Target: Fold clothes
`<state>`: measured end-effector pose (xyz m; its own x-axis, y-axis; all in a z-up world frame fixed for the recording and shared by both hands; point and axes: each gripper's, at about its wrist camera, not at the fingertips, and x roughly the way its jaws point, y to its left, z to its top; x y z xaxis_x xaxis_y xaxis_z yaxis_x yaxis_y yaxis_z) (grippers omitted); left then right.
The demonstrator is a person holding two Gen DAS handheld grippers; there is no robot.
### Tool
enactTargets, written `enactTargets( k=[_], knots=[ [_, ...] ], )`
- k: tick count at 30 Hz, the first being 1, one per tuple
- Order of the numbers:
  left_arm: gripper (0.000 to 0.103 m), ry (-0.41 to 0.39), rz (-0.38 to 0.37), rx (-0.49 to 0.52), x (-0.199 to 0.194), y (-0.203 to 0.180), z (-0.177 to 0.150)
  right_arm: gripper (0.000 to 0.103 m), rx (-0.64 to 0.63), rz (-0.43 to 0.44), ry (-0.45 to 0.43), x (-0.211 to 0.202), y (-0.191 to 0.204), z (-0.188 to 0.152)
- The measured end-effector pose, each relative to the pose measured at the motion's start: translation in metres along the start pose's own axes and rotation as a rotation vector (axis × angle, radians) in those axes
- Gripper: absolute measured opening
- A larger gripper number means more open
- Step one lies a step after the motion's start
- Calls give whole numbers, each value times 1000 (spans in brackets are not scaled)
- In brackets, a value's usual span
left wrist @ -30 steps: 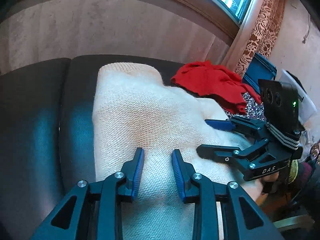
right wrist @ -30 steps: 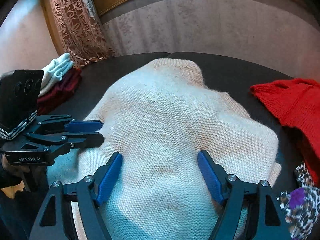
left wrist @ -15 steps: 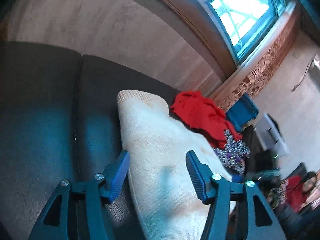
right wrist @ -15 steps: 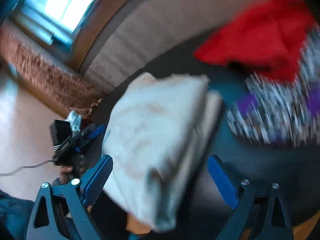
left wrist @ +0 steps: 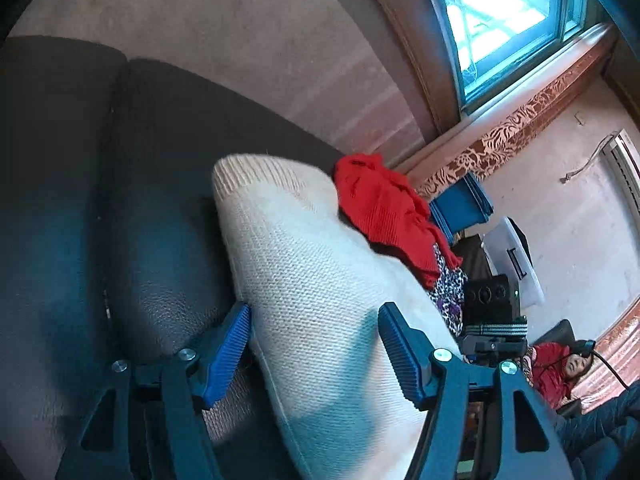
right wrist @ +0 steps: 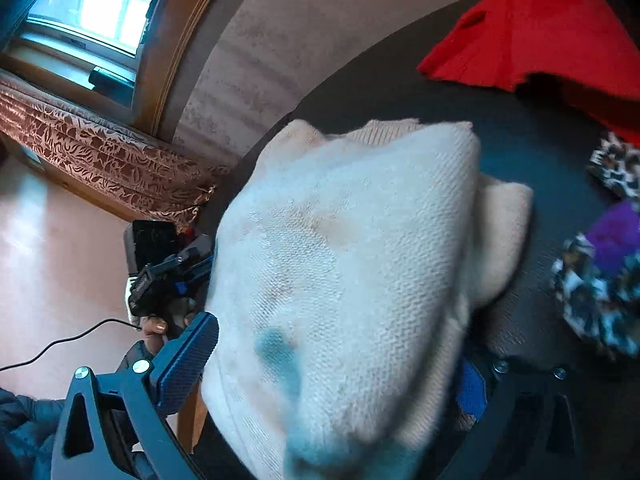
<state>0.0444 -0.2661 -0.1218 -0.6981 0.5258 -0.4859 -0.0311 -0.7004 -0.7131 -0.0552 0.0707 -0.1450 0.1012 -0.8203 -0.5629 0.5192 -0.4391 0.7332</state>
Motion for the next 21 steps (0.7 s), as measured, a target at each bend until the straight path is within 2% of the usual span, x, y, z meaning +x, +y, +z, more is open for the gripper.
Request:
enactTargets(
  k=[2,8,15,16,17,19,21],
  knots=[
    [66,38,-7,-7,7,2,0,103,12,16,0,3,-1,1],
    [66,14,-20,-38,12,2,-6,103,-49,-29,27,10,9,0],
    [66,14,64,-18,18,-14,-13,100,-154,-110,12,18,24,-7],
    [63,22,72,-2,19,-17,-14,99,-158,-115,9,18,24,-8],
    [56,29,79,13,19,-20,-15,99,-146,-102,3,17,22,-8],
    [53,46,90,49,21,-27,-21,102,-119,-53,-26,13,15,-7],
    [53,42,49,5,20,-22,-27,103,-118,-9,-60,11,12,-7]
  ],
)
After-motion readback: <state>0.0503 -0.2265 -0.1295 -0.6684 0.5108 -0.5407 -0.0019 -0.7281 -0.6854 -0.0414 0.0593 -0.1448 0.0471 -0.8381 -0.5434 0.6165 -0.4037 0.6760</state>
